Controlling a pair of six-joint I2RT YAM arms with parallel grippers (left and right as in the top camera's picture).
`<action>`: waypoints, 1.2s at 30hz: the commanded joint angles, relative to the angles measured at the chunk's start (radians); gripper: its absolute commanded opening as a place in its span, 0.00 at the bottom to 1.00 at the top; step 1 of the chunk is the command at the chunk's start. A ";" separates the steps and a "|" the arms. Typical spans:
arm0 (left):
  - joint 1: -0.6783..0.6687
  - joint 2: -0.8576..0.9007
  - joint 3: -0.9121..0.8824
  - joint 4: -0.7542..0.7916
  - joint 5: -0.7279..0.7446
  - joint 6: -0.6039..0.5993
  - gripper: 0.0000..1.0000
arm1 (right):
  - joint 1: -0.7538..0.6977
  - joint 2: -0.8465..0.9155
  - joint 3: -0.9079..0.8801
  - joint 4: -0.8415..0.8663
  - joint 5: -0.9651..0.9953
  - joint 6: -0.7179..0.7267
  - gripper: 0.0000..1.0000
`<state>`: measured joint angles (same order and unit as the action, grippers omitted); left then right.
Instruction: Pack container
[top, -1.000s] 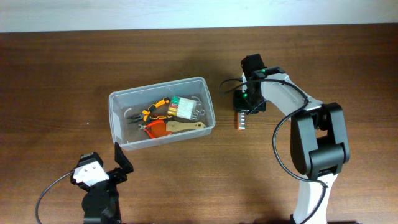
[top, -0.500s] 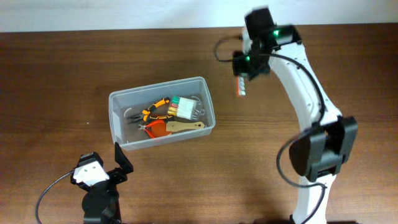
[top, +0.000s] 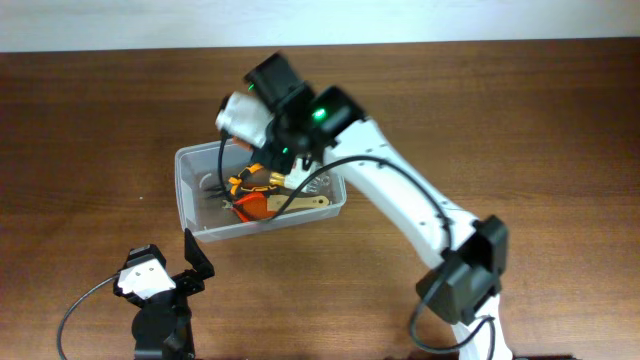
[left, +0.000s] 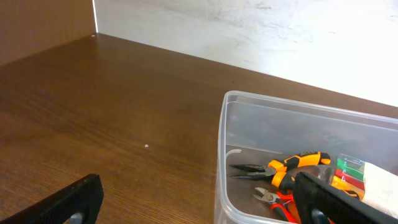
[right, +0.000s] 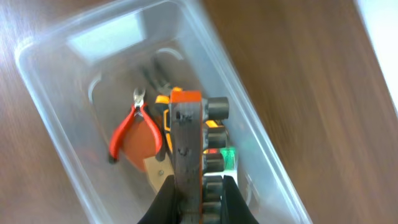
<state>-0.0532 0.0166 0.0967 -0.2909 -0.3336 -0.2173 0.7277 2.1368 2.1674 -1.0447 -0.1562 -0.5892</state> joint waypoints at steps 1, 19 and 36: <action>-0.004 -0.005 -0.004 -0.001 -0.004 0.009 0.99 | 0.018 0.076 -0.067 0.052 0.001 -0.422 0.04; -0.004 -0.005 -0.004 -0.001 -0.003 0.009 0.99 | -0.010 0.064 0.005 0.127 0.135 0.150 0.98; -0.004 -0.005 -0.004 -0.001 -0.003 0.009 0.99 | -0.214 -0.457 0.202 -0.458 0.160 0.232 0.98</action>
<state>-0.0532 0.0166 0.0967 -0.2909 -0.3336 -0.2173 0.5232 1.7226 2.3665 -1.4715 0.0082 -0.3748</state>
